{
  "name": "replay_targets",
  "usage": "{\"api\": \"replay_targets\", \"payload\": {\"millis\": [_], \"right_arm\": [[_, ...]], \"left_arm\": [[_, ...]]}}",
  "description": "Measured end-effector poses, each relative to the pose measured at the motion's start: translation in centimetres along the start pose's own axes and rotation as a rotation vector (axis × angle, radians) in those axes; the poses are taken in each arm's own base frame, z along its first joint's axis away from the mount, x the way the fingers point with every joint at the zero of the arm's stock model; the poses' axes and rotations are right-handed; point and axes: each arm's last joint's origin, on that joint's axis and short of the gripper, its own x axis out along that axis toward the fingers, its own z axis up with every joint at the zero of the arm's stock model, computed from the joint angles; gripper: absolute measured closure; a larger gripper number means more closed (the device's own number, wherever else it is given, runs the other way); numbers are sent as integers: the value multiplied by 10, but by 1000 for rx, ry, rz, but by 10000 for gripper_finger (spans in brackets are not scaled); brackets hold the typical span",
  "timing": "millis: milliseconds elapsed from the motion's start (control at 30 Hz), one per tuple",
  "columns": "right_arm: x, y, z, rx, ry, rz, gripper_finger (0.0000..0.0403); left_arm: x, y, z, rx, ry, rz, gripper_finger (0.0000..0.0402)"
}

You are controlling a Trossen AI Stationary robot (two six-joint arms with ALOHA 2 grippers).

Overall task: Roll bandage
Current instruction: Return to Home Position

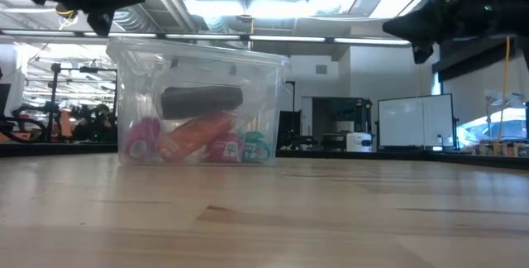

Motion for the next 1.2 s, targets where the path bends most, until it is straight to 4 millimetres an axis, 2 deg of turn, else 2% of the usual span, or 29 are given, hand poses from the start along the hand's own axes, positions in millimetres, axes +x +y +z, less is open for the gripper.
{"api": "replay_targets", "payload": {"millis": [167,367,533,700,833,1200], "right_arm": [[-9,0,-23,44,-55,87,395],[-18,-2,-46,58,-83,86,399],[-22,-3,-48,69,-83,31,398],[-27,-7,-51,98,-81,-117,398],[-31,-6,-52,116,-79,-117,398],[-40,-4,-54,140,-89,-95,398]], "left_arm": [[-4,7,-23,-16,0,24,400],[-15,15,-32,-26,-105,-12,401],[-24,21,-36,-3,-175,-31,401],[-20,21,-51,17,-145,-12,401],[-17,22,-60,10,-151,-16,401],[-16,22,-63,37,-130,-10,401]]}}
